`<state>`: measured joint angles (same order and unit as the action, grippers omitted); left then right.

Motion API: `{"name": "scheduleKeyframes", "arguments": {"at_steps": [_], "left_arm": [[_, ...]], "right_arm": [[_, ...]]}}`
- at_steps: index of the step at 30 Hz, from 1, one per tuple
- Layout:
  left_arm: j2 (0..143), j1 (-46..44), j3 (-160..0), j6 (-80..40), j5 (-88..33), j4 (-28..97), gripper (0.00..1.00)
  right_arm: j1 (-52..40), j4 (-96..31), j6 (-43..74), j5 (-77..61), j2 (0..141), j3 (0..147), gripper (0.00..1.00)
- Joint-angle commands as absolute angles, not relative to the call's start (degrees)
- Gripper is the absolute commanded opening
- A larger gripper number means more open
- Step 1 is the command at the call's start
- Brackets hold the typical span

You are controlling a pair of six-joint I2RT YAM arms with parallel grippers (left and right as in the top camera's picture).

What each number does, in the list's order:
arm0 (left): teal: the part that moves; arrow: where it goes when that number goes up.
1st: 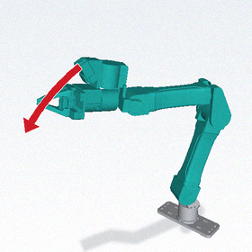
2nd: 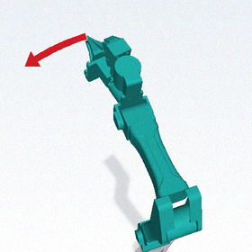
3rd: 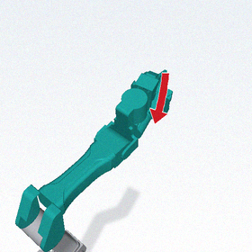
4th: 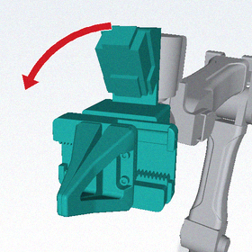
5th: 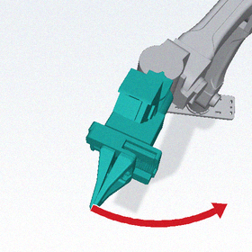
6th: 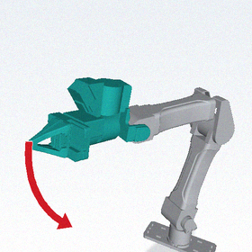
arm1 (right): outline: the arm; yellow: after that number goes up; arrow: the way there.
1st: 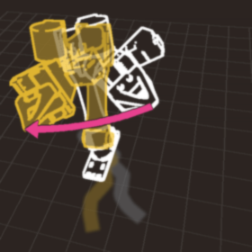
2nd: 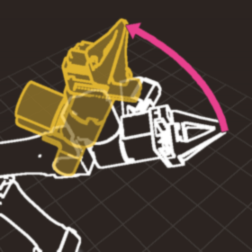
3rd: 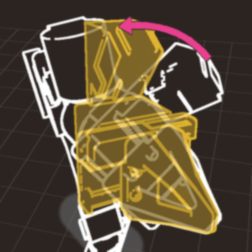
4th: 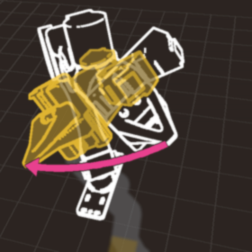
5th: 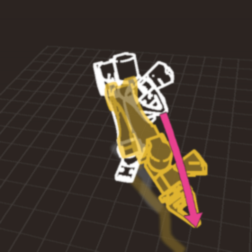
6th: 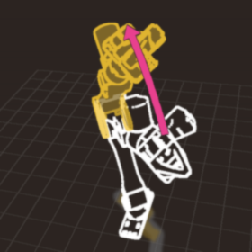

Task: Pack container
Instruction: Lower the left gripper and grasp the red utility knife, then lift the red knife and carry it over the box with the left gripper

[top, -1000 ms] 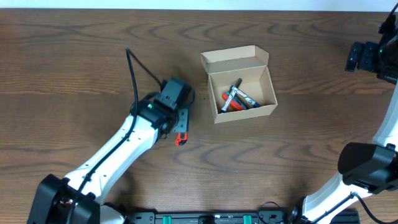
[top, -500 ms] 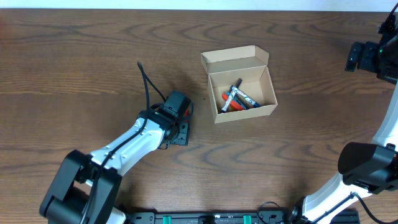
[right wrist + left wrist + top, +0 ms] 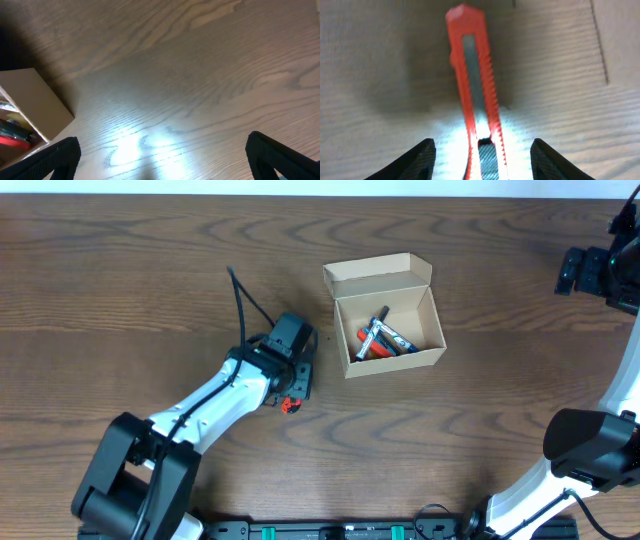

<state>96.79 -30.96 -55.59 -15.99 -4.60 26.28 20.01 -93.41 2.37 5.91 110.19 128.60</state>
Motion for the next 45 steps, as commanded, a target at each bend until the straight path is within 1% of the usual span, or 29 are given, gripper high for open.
{"name": "scheduleKeyframes", "arguments": {"at_steps": [1, 14, 17, 38, 45], "left_arm": [[99.61, -31.22, -57.36, -14.55, -5.21, 26.39, 0.6], [101.89, -31.53, -57.71, -14.57, -3.14, 26.59, 0.57], [101.89, -31.53, -57.71, -14.48, -2.31, 26.98, 0.56], [102.04, -31.55, -57.32, -13.72, -1.1, 27.62, 0.56], [104.99, -31.68, -57.3, -14.17, -2.02, 27.77, 0.56]], "right_arm": [[20.18, -93.45, 2.96, 5.74, 109.3, 129.32, 0.99], [20.18, -93.45, 2.96, 5.74, 109.3, 129.32, 0.99], [20.18, -93.45, 2.98, 5.74, 109.3, 129.32, 0.99], [20.18, -93.45, 2.96, 5.74, 109.3, 129.32, 0.99], [20.18, -93.45, 2.98, 5.74, 109.3, 129.32, 0.99]]}}
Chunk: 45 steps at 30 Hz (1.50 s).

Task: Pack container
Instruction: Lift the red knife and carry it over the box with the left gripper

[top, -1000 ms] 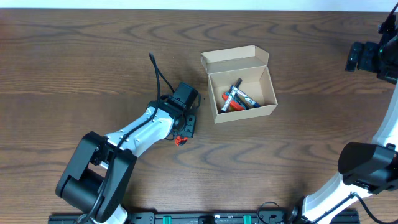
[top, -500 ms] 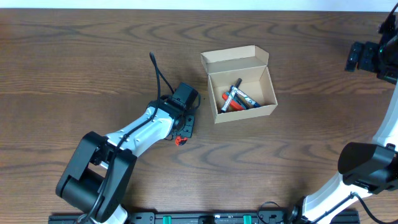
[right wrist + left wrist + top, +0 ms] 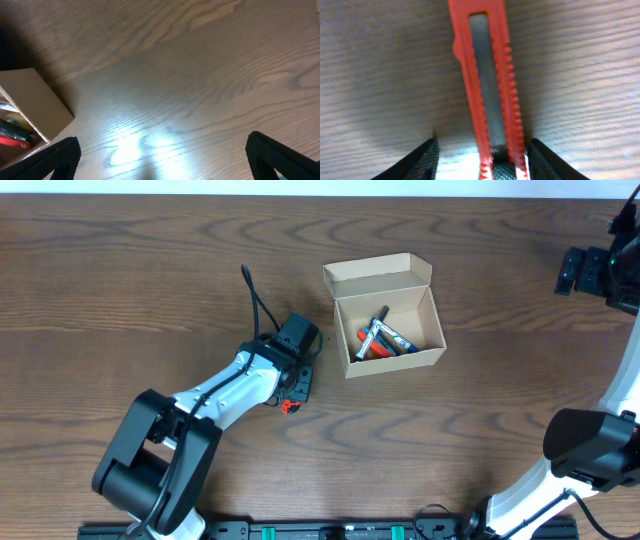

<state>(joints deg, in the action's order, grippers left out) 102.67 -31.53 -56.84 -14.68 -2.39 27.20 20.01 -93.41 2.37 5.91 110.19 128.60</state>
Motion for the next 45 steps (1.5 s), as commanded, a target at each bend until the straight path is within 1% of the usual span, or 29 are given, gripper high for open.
{"name": "scheduleKeyframes", "arguments": {"at_steps": [1, 7, 9, 13, 15, 18, 23, 27, 33, 41, 45], "left_arm": [[105.03, -31.73, -57.32, -14.2, -2.02, 27.7, 0.57], [104.99, -31.9, -57.47, -14.35, -2.0, 26.96, 0.57], [104.99, -31.9, -57.47, -14.33, -2.0, 27.07, 0.53], [104.99, -31.9, -57.47, -14.33, -2.0, 27.2, 0.33], [104.99, -31.9, -57.49, -14.35, -2.0, 27.27, 0.19], [104.99, -31.9, -57.49, -14.35, -2.0, 27.44, 0.06], [104.99, -31.9, -57.98, -14.33, -1.96, 28.21, 0.06], [104.73, -31.9, -61.49, -14.15, -1.52, 31.29, 0.06], [103.92, -31.9, -72.44, -12.16, 2.0, 38.09, 0.06], [103.92, -31.9, -88.55, -9.43, 2.04, 44.73, 0.06], [103.92, -32.32, -93.93, -5.96, -2.07, 46.04, 0.06]], "right_arm": [[20.18, -93.45, 2.96, 5.74, 109.3, 129.32, 0.99], [20.18, -93.45, 2.98, 5.74, 109.3, 129.32, 0.99], [20.18, -93.45, 2.98, 5.74, 109.3, 129.32, 0.99], [20.18, -93.45, 2.98, 5.74, 109.3, 129.32, 0.99], [20.18, -93.45, 2.96, 5.74, 109.3, 129.32, 0.99], [20.18, -93.45, 2.96, 5.74, 109.3, 129.32, 0.99], [20.18, -93.45, 2.98, 5.74, 109.3, 129.32, 0.99], [20.18, -93.45, 2.96, 5.74, 109.3, 129.32, 0.99], [20.18, -93.45, 2.96, 5.74, 109.3, 129.32, 0.99], [20.18, -93.45, 2.98, 5.74, 109.3, 129.32, 0.99], [20.18, -93.45, 2.98, 5.74, 109.3, 129.32, 0.99]]}}
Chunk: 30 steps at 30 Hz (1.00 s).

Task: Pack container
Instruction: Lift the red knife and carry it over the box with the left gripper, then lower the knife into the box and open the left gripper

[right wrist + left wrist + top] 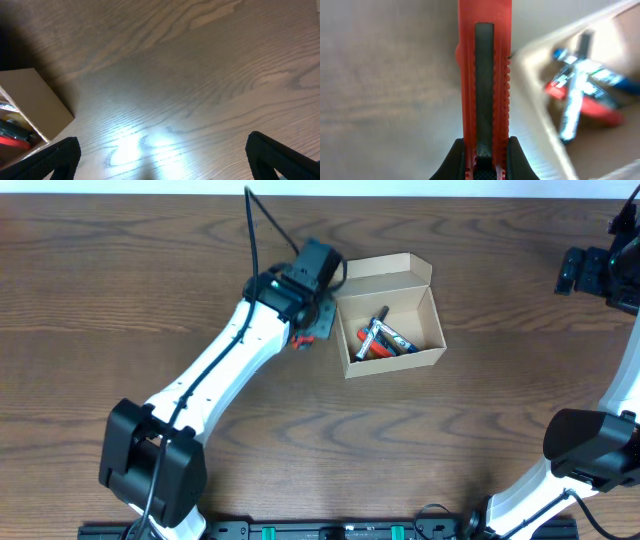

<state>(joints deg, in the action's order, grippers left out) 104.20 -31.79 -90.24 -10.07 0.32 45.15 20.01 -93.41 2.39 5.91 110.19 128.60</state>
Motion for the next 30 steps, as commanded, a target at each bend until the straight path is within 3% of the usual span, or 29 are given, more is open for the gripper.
{"name": "scheduleKeyframes", "arguments": {"at_steps": [1, 18, 30], "left_arm": [[103.92, -32.51, -94.7, -5.15, -3.22, 46.15, 0.06], [113.56, -41.69, -110.61, -3.9, -5.65, 52.38, 0.06], [118.89, -42.5, -111.5, -3.9, -6.28, 51.44, 0.06]], "right_arm": [[20.18, -93.45, 2.98, 5.74, 109.3, 129.32, 0.99], [20.18, -93.45, 2.98, 5.74, 109.3, 129.32, 0.99], [20.18, -93.45, 2.96, 5.74, 109.3, 129.32, 0.99]]}}
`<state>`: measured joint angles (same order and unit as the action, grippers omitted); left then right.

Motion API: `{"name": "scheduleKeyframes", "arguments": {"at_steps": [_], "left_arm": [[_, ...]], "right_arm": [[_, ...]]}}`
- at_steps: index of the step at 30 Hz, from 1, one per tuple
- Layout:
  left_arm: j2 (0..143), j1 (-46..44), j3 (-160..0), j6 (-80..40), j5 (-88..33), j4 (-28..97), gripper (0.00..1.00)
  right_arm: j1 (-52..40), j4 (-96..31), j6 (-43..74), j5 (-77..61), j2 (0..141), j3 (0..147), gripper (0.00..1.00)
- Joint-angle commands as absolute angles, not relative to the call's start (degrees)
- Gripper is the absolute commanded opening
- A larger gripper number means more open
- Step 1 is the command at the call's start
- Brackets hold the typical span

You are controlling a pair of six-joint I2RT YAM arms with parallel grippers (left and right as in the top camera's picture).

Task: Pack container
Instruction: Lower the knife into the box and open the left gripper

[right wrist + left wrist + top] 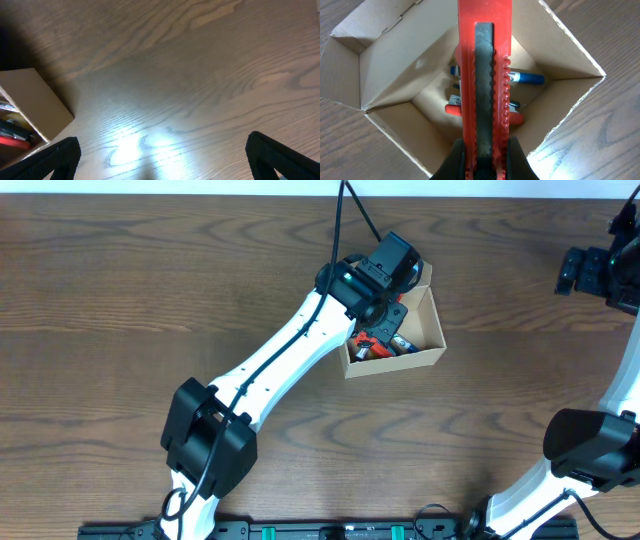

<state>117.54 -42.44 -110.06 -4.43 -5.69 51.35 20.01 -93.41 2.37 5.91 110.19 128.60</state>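
An open cardboard box (433, 326) stands right of the table's middle, with pens and a red tool (378, 348) inside. In the left wrist view I look straight down into the box (390, 65), at a blue marker (527, 78) and a red item (451, 108) on its floor. My left gripper (484, 161) is shut on a red utility knife (484, 75), held above the box's opening. In the overhead view the left gripper (385, 298) covers the box's left half. My right gripper (162, 160) is open over bare wood, far right of the box.
The right arm (592, 272) hangs at the table's far right edge. One corner of the box (30, 100) shows at the left of the right wrist view. The left arm (290, 350) stretches diagonally from the front to the box.
My left gripper, still shut on the red knife, has moved right from beside the box's left wall to directly above its opening. The right arm has not moved.
My left gripper stood open around the red knife lying on the table left of the box, then lower around it. A moment ago it was shut on the knife, raised by the box's left wall. Now the knife hangs over the box interior.
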Motion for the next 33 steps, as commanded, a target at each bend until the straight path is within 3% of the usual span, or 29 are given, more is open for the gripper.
{"name": "scheduleKeyframes", "arguments": {"at_steps": [1, 33], "left_arm": [[119.48, -42.5, -111.5, -3.88, -6.59, 51.42, 0.05], [128.77, -42.94, -111.48, -4.03, -8.49, 51.07, 0.06]], "right_arm": [[20.18, -93.45, 2.98, 5.74, 109.3, 129.32, 0.99], [20.18, -93.45, 2.96, 5.74, 109.3, 129.32, 0.99]]}}
